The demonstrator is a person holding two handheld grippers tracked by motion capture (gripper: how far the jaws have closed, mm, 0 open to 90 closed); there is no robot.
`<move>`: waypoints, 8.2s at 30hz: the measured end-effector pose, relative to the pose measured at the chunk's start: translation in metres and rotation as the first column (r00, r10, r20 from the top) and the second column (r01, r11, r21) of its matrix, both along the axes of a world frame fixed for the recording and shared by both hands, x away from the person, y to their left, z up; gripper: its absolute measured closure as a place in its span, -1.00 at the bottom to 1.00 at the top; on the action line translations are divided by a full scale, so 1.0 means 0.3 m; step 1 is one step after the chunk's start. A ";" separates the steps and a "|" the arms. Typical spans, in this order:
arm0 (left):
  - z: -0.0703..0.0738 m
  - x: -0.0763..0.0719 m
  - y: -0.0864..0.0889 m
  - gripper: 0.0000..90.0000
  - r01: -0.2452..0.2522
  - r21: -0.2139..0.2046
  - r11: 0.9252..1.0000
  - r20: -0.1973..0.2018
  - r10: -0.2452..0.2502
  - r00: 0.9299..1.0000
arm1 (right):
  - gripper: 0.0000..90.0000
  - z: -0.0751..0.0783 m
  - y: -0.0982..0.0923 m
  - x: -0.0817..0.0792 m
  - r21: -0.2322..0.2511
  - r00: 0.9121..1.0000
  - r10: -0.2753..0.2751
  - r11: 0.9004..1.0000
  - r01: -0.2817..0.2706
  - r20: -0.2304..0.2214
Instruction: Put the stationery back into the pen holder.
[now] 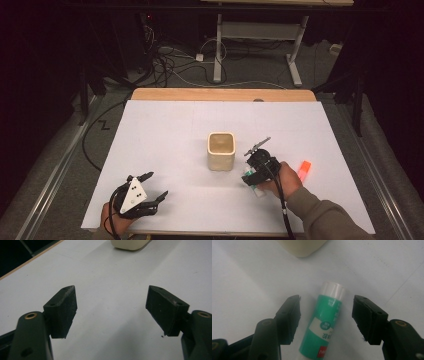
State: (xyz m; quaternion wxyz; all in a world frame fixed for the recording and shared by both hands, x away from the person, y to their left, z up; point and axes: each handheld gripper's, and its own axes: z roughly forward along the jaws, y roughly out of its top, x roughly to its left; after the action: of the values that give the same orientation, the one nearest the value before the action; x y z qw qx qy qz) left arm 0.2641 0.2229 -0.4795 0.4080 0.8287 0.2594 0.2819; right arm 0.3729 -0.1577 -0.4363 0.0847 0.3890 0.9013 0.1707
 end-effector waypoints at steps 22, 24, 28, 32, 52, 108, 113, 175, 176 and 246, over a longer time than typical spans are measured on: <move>0.000 0.004 0.009 -0.46 -0.005 -0.018 1.000 -0.011 0.005 1.000 | 0.47 -0.033 -0.028 0.006 0.067 0.998 -0.042 0.997 0.039 0.038; 0.000 0.003 0.007 -0.46 -0.006 -0.018 1.000 -0.010 0.006 1.000 | 0.47 -0.027 -0.040 -0.006 0.091 0.997 -0.035 0.995 0.029 0.064; 0.000 0.002 0.003 -0.46 -0.001 -0.008 1.000 -0.007 0.001 1.000 | 0.48 -0.008 -0.059 -0.041 0.120 0.992 -0.034 0.993 0.019 0.124; 0.000 0.002 0.002 -0.46 -0.004 -0.004 1.000 -0.004 0.004 1.000 | 0.48 0.016 -0.091 -0.065 0.158 0.975 -0.046 0.987 0.012 0.215; -0.001 0.003 0.002 -0.46 -0.008 -0.005 1.000 -0.004 0.008 1.000 | 0.47 0.105 -0.229 -0.151 0.410 0.872 -0.146 0.910 -0.067 0.467; -0.008 0.011 0.011 -0.46 0.023 -0.013 1.000 -0.002 -0.023 1.000 | 0.47 0.265 0.098 0.014 0.533 0.771 -0.094 0.774 -0.340 0.629; -0.006 0.010 0.015 -0.46 0.023 -0.022 0.999 -0.001 -0.023 1.000 | 0.47 0.250 0.135 0.037 0.539 0.785 -0.089 0.773 -0.333 0.613; 0.000 0.000 0.007 -0.46 0.014 0.036 0.999 0.027 -0.015 1.000 | 0.20 0.153 0.015 -0.072 0.405 0.785 -0.050 0.876 -0.262 0.617; 0.000 0.000 0.007 -0.46 0.013 0.038 0.999 0.028 -0.015 1.000 | 0.17 0.156 0.009 -0.076 0.397 0.783 -0.050 0.881 -0.258 0.620; 0.005 0.006 -0.025 -0.46 0.077 0.058 0.995 0.005 -0.078 0.997 | 0.78 -0.021 -0.265 -0.012 -0.045 0.982 -0.188 0.981 0.190 0.035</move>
State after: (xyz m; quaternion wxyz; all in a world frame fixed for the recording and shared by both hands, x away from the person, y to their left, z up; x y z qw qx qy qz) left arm 0.2658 0.2154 -0.4781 0.3957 0.8485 0.2173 0.2763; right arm 0.3692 -0.2371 -0.4427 0.1234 0.4680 0.8628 0.1460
